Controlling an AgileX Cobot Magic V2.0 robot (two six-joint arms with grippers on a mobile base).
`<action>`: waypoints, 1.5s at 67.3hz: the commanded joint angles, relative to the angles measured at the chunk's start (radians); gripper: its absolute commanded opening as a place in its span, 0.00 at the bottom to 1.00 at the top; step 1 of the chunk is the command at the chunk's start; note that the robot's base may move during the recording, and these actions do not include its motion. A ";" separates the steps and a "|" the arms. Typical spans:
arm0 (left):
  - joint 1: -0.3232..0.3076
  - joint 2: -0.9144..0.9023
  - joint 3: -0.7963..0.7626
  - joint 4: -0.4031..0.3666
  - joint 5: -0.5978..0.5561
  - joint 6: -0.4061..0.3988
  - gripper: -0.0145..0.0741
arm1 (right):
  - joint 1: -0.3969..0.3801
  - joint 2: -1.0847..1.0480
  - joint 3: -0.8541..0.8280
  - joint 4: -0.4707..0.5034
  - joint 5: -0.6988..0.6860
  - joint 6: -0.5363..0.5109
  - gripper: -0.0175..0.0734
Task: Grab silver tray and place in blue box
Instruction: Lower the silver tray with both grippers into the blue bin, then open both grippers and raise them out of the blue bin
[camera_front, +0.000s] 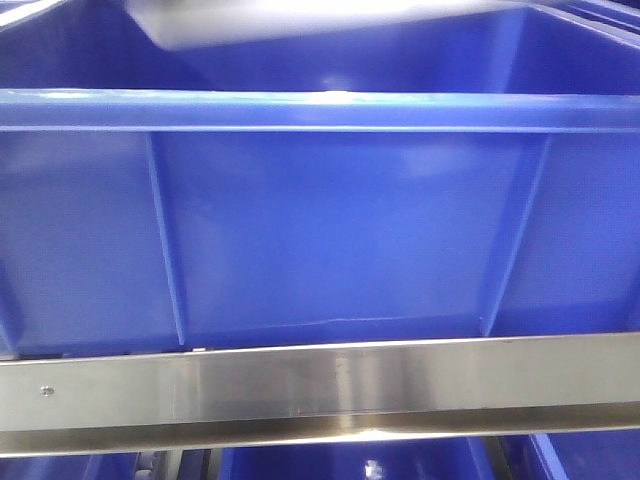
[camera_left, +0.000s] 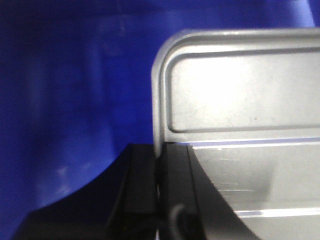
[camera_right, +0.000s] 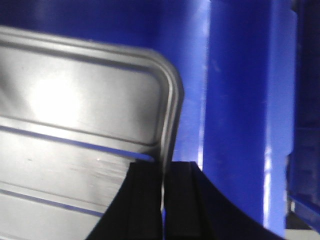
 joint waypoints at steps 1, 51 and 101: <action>0.002 0.012 -0.030 -0.009 -0.098 0.027 0.05 | -0.038 0.000 -0.036 -0.022 -0.101 -0.038 0.26; 0.121 0.246 -0.030 -0.039 -0.203 0.018 0.05 | -0.073 0.353 -0.036 -0.028 -0.241 -0.054 0.26; 0.134 0.268 -0.035 -0.048 -0.217 0.029 0.65 | -0.084 0.370 -0.053 -0.029 -0.224 -0.054 0.89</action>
